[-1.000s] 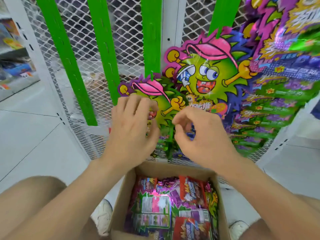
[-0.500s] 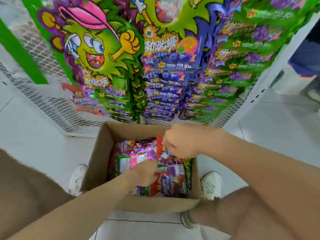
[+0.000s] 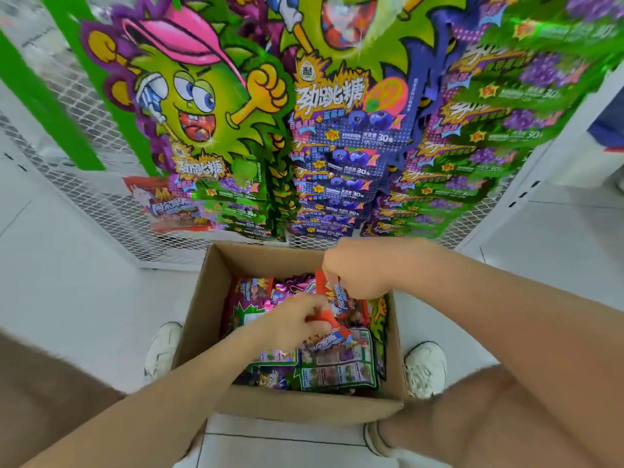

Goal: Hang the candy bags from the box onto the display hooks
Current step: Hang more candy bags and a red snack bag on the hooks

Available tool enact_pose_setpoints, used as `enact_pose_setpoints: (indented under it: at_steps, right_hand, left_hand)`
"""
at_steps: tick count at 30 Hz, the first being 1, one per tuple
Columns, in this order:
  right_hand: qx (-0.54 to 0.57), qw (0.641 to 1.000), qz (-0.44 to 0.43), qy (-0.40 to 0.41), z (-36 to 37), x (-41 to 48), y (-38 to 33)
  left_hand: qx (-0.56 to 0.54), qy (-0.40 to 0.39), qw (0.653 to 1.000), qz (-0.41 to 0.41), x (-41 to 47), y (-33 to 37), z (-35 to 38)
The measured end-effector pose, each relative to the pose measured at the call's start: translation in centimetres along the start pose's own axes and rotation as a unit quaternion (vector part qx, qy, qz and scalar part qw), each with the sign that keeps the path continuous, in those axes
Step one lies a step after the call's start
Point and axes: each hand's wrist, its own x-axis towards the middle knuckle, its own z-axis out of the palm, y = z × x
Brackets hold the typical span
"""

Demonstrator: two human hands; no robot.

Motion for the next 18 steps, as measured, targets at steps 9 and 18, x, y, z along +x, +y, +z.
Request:
enact_pose_setpoints:
  at_steps: [9, 18]
  right_hand:
    - [0.24, 0.96, -0.075, 0.121, -2.9, 1.4, -4.2]
    - [0.42, 0.825, -0.058, 0.374, -5.3, 4.1, -9.4]
  left_hand:
    - [-0.015, 0.193, 0.981, 0.014, -10.0, 6.6, -13.0]
    - [0.01, 0.479, 0.878, -0.001, -14.7, 8.7, -22.1]
